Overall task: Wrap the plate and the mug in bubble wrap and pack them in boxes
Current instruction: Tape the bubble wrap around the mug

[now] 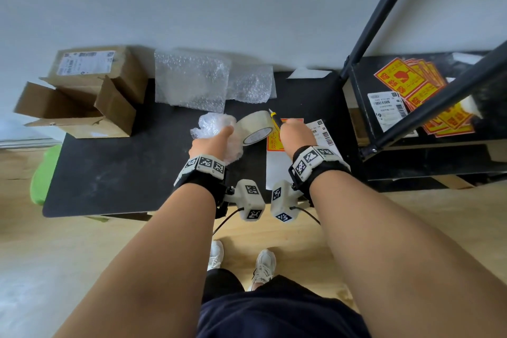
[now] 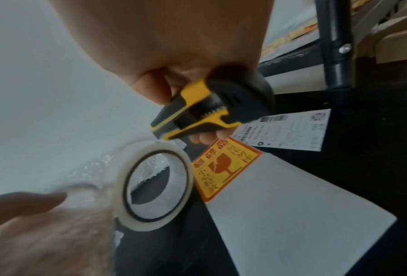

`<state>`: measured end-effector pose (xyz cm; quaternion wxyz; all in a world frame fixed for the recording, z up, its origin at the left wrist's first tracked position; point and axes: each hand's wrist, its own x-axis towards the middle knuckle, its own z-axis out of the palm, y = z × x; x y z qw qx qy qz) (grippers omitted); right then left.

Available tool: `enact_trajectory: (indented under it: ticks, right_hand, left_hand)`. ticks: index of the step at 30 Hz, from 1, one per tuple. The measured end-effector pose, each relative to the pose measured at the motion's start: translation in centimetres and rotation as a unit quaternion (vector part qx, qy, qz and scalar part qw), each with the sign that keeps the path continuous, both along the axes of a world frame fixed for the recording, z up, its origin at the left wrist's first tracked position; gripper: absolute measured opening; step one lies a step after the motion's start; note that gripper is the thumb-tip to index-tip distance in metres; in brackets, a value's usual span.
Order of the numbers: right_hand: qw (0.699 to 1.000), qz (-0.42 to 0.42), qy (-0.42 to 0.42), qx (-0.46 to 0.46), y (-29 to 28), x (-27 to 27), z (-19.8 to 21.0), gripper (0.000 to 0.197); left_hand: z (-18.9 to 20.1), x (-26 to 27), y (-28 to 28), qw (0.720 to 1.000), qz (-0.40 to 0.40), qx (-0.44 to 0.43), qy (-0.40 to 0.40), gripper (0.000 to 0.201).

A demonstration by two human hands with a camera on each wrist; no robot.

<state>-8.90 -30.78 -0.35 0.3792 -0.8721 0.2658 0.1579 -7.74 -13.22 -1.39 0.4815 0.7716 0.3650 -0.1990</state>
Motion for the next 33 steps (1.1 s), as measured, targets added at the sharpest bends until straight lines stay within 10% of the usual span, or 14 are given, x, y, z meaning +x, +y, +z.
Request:
enact_trajectory:
  ticks: [8,14,33]
  right_hand:
    - [0.994,0.056,-0.092,0.034,2.6,-0.7,0.5,0.025]
    - [0.991,0.107,-0.014,0.083,3.7,-1.1,1.6,0.06]
    - [0.93,0.32,0.105,-0.149,4.9,-0.4,2.4,0.076]
  left_hand:
    - [-0.6,0.8,1.0,0.999,-0.037,0.011,0.011,0.085]
    - [-0.5,1.2,1.1,0.998,-0.054,0.018,0.022,0.087]
    - [0.1,1.1,1.4,0.993,-0.098,0.061,0.024,0.053]
